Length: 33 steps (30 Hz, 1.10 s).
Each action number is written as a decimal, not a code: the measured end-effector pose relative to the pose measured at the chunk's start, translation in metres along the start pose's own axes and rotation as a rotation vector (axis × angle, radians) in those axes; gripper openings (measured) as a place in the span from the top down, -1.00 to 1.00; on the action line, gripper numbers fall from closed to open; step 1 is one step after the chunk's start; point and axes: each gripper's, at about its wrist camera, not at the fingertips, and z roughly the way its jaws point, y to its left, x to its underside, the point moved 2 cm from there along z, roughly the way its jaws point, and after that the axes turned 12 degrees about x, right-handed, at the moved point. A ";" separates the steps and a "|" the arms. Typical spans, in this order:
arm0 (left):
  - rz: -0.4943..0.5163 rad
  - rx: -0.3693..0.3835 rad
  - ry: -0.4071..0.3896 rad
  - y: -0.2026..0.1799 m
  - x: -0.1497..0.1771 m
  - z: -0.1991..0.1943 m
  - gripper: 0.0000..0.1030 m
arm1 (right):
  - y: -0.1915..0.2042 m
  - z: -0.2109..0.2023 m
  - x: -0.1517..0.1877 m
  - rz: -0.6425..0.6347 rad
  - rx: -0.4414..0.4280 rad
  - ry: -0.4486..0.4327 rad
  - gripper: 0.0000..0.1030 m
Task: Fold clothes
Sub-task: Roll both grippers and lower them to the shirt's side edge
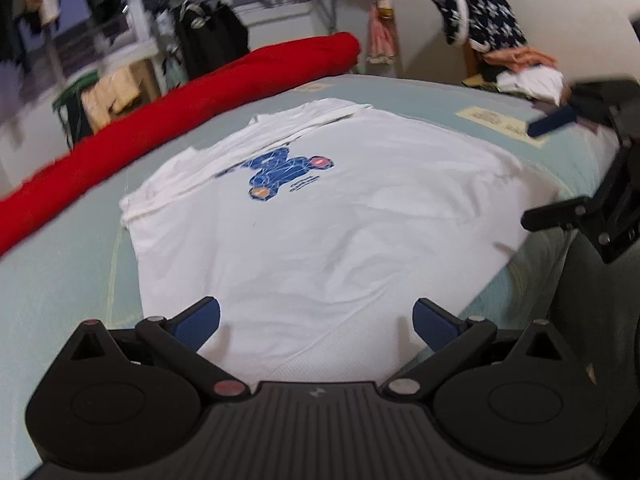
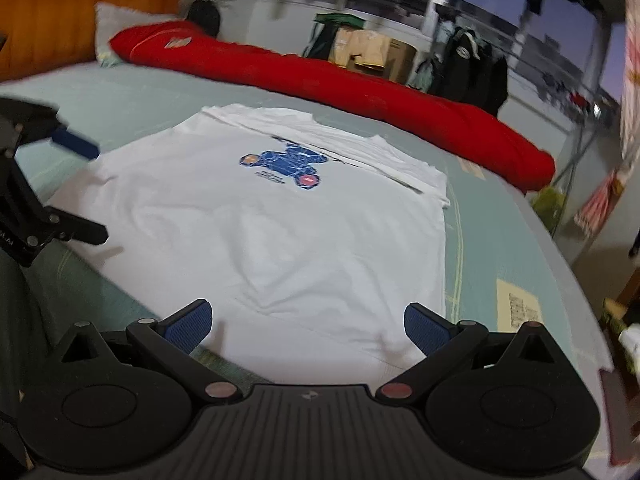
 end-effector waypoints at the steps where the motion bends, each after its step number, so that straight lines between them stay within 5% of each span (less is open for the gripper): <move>1: 0.027 -0.006 0.000 -0.004 0.001 -0.001 -0.98 | 0.004 0.000 -0.001 -0.026 0.001 -0.003 -1.00; 15: 0.409 -0.078 0.121 -0.058 0.008 0.037 -0.98 | 0.065 0.023 0.005 -0.431 -0.046 -0.124 -1.00; 26: 0.394 -0.164 0.050 -0.038 -0.016 0.041 -0.99 | 0.051 0.008 -0.007 -0.410 0.021 -0.234 -1.00; 33: 0.367 -0.173 0.014 -0.030 -0.024 0.033 -0.99 | 0.076 0.020 -0.003 -0.477 0.004 -0.244 -1.00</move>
